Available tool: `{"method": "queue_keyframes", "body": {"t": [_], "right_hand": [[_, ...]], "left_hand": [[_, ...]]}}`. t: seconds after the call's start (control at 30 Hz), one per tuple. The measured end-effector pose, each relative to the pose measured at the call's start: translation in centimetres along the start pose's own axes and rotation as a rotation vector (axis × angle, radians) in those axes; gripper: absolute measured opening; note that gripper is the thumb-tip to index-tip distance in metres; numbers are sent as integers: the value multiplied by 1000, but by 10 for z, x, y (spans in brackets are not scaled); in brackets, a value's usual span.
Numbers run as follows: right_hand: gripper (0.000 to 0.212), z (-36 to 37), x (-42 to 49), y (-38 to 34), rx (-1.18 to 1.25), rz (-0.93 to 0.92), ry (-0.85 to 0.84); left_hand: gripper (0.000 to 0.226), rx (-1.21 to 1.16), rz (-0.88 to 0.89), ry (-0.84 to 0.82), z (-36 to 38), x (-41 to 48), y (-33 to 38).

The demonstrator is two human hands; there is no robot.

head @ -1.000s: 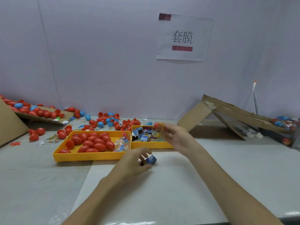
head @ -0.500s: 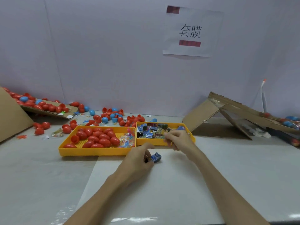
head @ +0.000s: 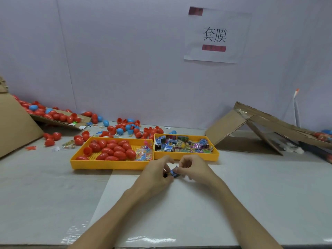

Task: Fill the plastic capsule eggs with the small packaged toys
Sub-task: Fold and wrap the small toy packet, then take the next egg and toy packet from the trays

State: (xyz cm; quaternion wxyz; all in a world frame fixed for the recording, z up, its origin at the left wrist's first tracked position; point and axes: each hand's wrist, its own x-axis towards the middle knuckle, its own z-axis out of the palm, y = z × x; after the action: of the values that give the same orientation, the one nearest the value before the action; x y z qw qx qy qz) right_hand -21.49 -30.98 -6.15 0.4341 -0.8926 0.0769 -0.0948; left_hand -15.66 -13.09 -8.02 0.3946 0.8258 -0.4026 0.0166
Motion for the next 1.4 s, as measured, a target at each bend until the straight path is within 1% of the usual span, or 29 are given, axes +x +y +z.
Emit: {"method": "queue_keyframes", "body": {"t": [0.17, 0.43, 0.5, 0.63, 0.7, 0.77, 0.83, 0.9, 0.93, 1.0, 1.03, 1.1, 1.17, 1.23, 1.3, 1.4], "right_hand": [[16, -3, 2, 0, 28, 38, -16], [15, -6, 2, 2, 48, 33, 9], [15, -7, 3, 3, 57, 37, 43], [18, -14, 5, 11, 141, 71, 204], [18, -17, 5, 14, 182, 52, 255], [18, -19, 6, 13, 224, 31, 278], [15, -18, 7, 11, 279, 27, 269], [13, -17, 8, 10, 314, 42, 240], [11, -17, 8, 10, 323, 50, 230], [10, -18, 9, 10, 320, 60, 227], [11, -18, 9, 9, 313, 65, 230], [12, -18, 8, 7, 315, 76, 238], [15, -18, 8, 6, 324, 84, 246], [18, -19, 7, 5, 330, 82, 252], [19, -20, 6, 5, 351, 77, 247], [20, -20, 5, 4, 410, 58, 226]], "left_hand": [[43, -2, -5, 2, 1, 1, 1], [37, -11, -21, 9, 3, 0, 3], [37, -7, -21, 6, 3, 0, 3], [36, 15, -12, 5, 2, -2, 1], [32, 1, 1, 28, 1, -2, 1], [29, -42, 4, 82, -3, 0, 3], [19, -54, 62, 181, -8, 2, 6], [11, 13, 130, 363, -15, 3, 7], [14, 68, 134, 475, -20, 4, 6], [25, 205, 51, 657, -31, 5, 1], [33, 281, -46, 689, -35, 6, -2], [44, 407, -275, 626, -41, 7, -10], [43, 466, -438, 517, -45, 6, -15], [35, 448, -485, 488, -46, 6, -19], [29, 405, -493, 523, -47, 6, -21], [27, 378, -492, 547, -47, 7, -20]]}}
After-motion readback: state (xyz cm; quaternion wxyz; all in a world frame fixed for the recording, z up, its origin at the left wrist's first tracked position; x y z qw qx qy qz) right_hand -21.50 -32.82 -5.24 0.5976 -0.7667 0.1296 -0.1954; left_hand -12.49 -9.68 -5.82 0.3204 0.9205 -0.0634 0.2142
